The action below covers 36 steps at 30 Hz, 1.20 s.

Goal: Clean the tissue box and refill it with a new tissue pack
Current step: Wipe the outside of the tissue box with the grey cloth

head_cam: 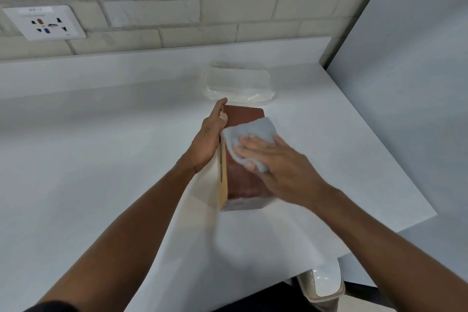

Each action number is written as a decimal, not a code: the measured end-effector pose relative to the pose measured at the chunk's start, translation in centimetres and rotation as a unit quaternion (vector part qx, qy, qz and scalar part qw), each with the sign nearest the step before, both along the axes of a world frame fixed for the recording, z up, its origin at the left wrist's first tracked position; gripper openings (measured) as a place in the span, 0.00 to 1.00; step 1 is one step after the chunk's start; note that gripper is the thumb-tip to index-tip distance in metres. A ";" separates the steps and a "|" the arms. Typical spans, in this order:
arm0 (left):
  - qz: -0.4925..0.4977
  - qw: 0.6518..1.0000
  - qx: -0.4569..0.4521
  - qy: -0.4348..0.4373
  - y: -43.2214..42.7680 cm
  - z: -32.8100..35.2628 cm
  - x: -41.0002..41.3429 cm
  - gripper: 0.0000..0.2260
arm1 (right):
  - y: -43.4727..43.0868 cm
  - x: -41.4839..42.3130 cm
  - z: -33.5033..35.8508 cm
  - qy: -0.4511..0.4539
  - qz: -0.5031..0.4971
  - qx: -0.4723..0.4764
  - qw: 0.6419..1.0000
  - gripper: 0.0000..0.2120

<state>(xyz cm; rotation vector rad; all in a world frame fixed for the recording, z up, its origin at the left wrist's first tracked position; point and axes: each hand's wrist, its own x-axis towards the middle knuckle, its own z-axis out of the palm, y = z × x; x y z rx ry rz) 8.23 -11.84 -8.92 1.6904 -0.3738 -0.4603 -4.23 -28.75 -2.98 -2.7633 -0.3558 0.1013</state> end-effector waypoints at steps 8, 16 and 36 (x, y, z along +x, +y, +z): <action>-0.009 1.000 -0.010 0.011 0.3 0.8 -0.4 0.27 | 1.6 -1.6 -0.2 0.005 -0.006 0.022 1.000 0.22; -0.073 0.997 -0.012 -0.011 4.2 0.2 -2.8 0.43 | 0.4 -0.8 1.6 -0.027 -0.204 0.320 0.925 0.15; -0.074 0.986 0.065 -0.131 2.9 -1.6 -1.3 0.33 | 2.6 -2.5 -0.1 -0.024 -0.126 -0.025 0.991 0.23</action>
